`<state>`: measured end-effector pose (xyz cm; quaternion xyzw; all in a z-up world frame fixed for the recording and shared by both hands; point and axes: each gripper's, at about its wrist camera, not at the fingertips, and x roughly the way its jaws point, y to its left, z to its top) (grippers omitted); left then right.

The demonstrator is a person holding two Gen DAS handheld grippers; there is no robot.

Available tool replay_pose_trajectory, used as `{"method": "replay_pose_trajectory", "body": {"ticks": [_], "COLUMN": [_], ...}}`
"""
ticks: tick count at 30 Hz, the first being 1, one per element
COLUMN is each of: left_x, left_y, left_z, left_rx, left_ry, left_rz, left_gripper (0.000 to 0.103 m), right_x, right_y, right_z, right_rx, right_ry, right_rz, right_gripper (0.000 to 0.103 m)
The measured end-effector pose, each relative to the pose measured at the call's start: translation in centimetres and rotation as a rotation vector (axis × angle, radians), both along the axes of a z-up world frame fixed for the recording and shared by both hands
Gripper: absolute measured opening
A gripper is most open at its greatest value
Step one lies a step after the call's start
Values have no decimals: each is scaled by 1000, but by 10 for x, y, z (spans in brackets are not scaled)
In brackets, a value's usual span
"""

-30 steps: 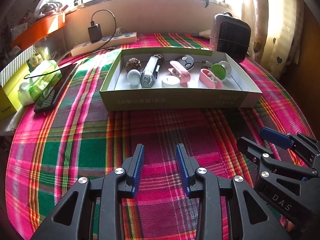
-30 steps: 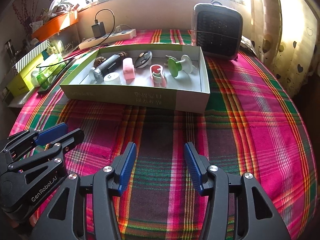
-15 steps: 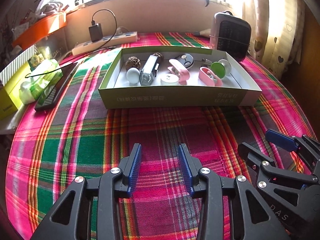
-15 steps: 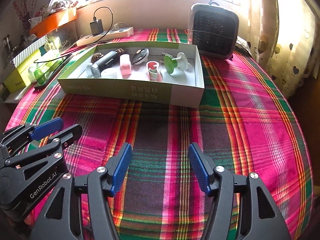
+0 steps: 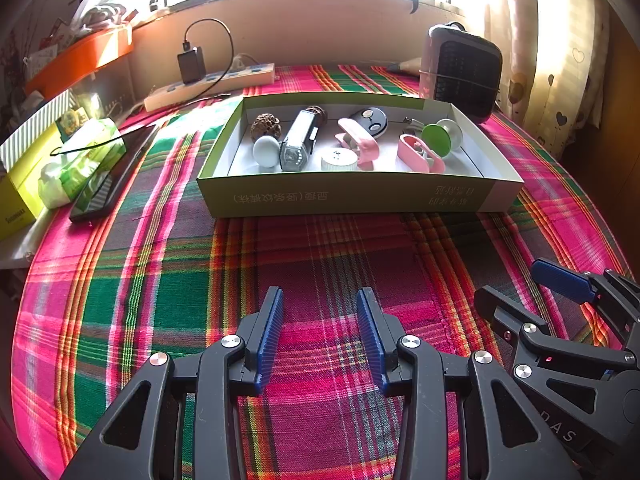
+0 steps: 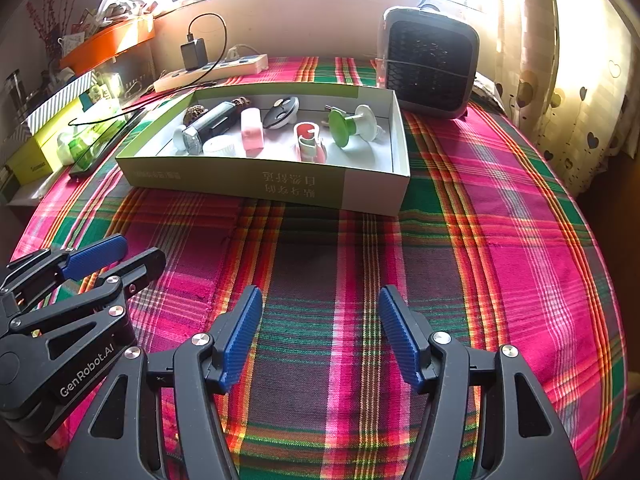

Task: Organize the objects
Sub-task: 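Withdraw both grippers back from the box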

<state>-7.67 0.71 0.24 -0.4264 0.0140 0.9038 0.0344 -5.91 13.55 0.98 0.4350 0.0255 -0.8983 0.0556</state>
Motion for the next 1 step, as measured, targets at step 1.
{"method": "replay_pose_trajectory", "body": {"ticks": [1], "left_x": [0], "left_y": [0], "left_z": [0], "left_rx": [1], "left_ry": [0], "left_rz": [0], "left_gripper": [36], "right_x": [0], "right_y": [0], "right_z": [0], "right_rx": [0], "right_ry": [0], "right_rz": [0], "right_gripper": [62]}}
